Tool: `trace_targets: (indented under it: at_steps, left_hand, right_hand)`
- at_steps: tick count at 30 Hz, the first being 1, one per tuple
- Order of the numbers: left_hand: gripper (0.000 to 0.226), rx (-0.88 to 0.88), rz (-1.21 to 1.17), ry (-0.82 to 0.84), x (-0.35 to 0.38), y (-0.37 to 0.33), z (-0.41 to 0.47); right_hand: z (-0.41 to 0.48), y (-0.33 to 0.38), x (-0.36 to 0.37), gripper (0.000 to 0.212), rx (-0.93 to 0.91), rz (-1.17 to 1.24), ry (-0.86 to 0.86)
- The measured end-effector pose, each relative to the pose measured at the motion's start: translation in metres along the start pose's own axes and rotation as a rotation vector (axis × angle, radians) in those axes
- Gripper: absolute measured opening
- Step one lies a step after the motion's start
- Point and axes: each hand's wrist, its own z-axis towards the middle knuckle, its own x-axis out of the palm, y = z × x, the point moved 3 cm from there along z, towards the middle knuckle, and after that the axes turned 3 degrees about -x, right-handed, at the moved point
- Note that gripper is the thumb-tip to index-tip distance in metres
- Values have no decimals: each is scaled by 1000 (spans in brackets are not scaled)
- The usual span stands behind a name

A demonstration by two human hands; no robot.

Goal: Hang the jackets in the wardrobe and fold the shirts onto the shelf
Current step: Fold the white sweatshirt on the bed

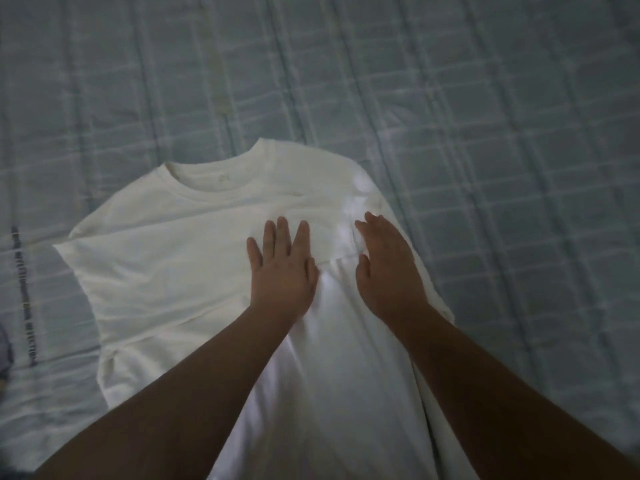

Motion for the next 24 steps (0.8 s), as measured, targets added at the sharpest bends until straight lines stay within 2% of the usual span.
trace_targets:
  at_steps: [5,7,10,12,15,16,18,20,22,24]
  left_hand:
    - [71,349,-188,-53,-8,-52,-40]
    - [66,370,-342,-22,-3,-77,-62]
    - [47,261,-575,117,7,-109,-101]
    - [29,204,-635,277,17,-130,-124]
    - [14,35,-704,582,46,-154,-152]
    - [17,-28,-732,652,54,-160,-159]
    - [28,-84,-756,685,61,-173,-167]
    - [36,-141,-897,723,55,-195,-169]
    - [48,-335,-1283,877,56,-220,-167]
    - [74,-524,-1660,1005,55,-244,-158]
  right_hand:
    - [-110,-42,-28,66,381,127,-48]
    - [-154,-57,-36,63,530,153,-33]
    - [-210,-69,-42,53,729,171,66]
    - [-235,-75,-39,48,842,217,198]
    - [-253,-80,-35,34,838,201,354]
    - [-254,-81,-38,25,837,201,321]
    - [-251,-83,-54,11,865,216,196]
    - [-243,-85,-76,15,833,156,57]
    - [-235,-84,-101,16,745,76,-36]
    - [-230,-81,-121,16,641,48,-134]
